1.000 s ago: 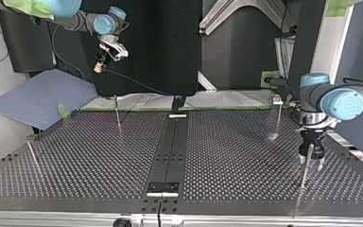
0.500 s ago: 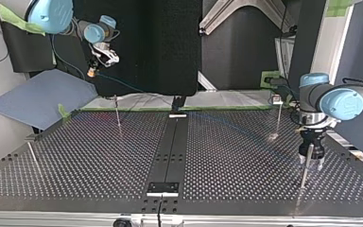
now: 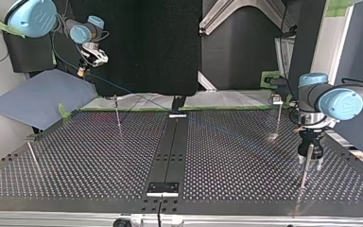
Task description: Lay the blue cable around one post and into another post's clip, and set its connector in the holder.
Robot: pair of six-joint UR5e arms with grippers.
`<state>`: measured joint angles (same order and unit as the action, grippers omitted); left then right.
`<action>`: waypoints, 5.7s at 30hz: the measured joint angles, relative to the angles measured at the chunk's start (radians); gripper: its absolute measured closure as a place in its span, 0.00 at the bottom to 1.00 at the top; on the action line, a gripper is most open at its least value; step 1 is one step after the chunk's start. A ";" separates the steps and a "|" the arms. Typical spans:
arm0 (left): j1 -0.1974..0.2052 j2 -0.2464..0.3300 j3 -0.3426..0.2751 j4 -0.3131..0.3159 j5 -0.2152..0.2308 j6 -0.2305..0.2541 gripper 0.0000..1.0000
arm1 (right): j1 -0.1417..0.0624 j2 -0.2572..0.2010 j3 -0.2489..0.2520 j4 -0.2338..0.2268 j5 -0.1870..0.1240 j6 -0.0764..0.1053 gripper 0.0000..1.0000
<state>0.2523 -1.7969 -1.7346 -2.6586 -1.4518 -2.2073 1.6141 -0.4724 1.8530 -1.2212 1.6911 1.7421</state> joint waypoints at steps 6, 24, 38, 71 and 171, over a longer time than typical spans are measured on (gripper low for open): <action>-0.002 0.000 0.000 -0.002 0.000 0.000 0.00 | -0.055 0.048 -0.021 0.029 -0.055 -0.015 0.64; -0.005 0.000 0.000 -0.005 0.000 0.000 0.00 | -0.142 0.074 -0.055 0.035 -0.164 -0.077 0.64; -0.010 0.000 0.000 -0.011 0.000 0.000 0.00 | -0.095 -0.032 -0.044 0.087 -0.281 -0.195 0.64; -0.032 -0.042 0.000 -0.105 -0.104 0.026 0.00 | -0.109 -0.112 0.078 -0.122 -0.477 -0.092 0.64; 0.033 0.100 -0.175 0.179 -0.090 -0.419 0.00 | -0.077 -0.111 0.075 -0.132 -0.476 -0.068 0.64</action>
<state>0.2850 -1.6971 -1.9095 -2.4796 -1.5421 -2.6268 1.5373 -0.5839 1.9281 -1.3531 1.2151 1.6737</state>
